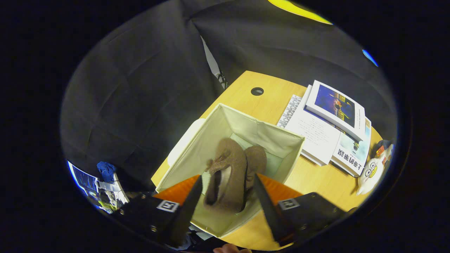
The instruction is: Open the storage box then place both shoes into the box .Put the left shoe in first, then the right shoe, with the right side of both shoes facing outward in a uniform manner.
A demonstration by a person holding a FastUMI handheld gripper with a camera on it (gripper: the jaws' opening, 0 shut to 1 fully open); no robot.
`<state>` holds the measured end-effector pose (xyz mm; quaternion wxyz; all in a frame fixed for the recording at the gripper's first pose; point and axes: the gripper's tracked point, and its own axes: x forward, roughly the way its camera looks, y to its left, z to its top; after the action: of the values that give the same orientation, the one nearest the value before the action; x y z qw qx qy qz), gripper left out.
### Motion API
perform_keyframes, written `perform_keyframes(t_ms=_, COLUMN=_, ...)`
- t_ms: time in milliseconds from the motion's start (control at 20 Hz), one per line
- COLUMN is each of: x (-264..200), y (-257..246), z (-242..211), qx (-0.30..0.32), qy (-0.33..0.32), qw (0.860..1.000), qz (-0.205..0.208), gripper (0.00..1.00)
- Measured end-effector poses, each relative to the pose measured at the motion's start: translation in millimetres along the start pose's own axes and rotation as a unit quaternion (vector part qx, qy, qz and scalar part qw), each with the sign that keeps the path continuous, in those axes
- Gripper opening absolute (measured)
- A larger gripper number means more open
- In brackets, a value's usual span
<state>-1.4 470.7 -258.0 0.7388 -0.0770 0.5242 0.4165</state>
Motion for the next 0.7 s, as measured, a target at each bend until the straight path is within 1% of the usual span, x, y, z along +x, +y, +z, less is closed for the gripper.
perform_keyframes(t_ms=50, x=-6.8, y=-2.0, z=3.1, qx=-0.001, qy=-0.012, qw=1.0, qz=-0.001, gripper=0.99)
perform_keyframes(t_ms=200, x=-29.0, y=-17.5, z=14.3, qx=0.001, qy=-0.048, qw=0.999, qz=0.0, gripper=0.98)
perform_keyframes(t_ms=400, x=-76.5, y=-41.9, z=22.6, qx=0.007, qy=-0.113, qw=0.993, qz=-0.011, gripper=0.98)
perform_keyframes(t_ms=500, x=-107.3, y=-62.0, z=23.2, qx=0.003, qy=-0.146, qw=0.989, qz=-0.033, gripper=0.98)
perform_keyframes(t_ms=650, x=-156.9, y=-96.2, z=23.2, qx=-0.002, qy=-0.198, qw=0.977, qz=-0.078, gripper=0.98)
perform_keyframes(t_ms=700, x=-173.0, y=-95.6, z=19.0, qx=0.004, qy=-0.216, qw=0.973, qz=-0.085, gripper=0.98)
